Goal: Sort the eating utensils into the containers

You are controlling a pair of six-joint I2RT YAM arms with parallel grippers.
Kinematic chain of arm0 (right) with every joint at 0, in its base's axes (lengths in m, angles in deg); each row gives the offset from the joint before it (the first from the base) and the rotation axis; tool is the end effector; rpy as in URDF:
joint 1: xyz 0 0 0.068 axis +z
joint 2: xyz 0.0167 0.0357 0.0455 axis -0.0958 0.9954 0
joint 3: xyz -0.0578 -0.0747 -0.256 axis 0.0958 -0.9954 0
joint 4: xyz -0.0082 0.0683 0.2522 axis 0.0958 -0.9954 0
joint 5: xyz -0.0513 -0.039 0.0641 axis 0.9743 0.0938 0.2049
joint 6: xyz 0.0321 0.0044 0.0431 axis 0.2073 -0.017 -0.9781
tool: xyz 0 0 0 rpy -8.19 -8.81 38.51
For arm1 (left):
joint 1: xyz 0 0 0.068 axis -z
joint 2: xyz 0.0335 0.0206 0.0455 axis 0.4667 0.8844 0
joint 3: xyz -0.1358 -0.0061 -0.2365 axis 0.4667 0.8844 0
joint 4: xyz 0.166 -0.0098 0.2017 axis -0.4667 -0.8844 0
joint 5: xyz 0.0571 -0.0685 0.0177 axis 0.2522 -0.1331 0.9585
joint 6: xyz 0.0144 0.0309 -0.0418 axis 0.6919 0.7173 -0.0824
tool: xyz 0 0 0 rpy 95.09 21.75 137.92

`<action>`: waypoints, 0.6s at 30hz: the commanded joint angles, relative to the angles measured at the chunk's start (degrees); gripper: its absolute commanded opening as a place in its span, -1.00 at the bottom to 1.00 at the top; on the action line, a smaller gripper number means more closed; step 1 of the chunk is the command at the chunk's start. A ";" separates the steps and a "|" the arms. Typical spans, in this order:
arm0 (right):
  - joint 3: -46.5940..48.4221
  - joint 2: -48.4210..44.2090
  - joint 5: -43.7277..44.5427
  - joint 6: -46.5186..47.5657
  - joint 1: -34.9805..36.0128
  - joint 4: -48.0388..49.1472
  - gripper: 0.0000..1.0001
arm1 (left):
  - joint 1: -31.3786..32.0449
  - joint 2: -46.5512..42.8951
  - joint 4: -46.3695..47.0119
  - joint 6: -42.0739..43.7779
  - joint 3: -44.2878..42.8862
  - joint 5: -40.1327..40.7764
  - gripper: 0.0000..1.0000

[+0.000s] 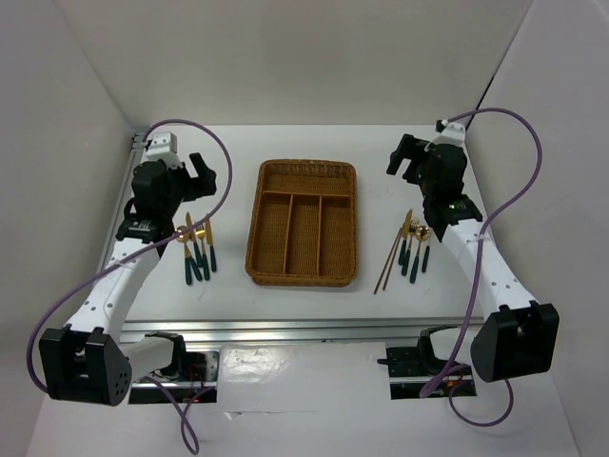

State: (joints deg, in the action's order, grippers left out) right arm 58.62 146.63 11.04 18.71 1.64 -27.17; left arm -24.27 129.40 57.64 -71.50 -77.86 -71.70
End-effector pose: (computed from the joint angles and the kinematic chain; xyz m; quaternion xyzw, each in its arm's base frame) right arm 0.2898 0.0307 0.3480 0.0942 0.7780 0.0528 0.6189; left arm 0.2710 -0.0160 0.3412 -0.1131 0.7603 -0.1165 0.6290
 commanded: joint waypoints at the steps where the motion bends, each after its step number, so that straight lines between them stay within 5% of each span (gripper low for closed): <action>1: 0.11 -0.84 -0.23 -0.96 0.07 4.15 0.99 | -0.21 -1.68 0.64 -3.36 1.09 0.96 1.00; 18: 2.22 8.29 -11.83 -3.51 0.07 4.68 0.99 | -0.21 -2.22 -16.85 -15.85 6.19 17.30 0.93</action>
State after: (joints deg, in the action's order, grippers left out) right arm 58.53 153.95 1.64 15.59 1.64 -24.50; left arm -24.27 127.21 43.63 -84.89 -71.94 -59.54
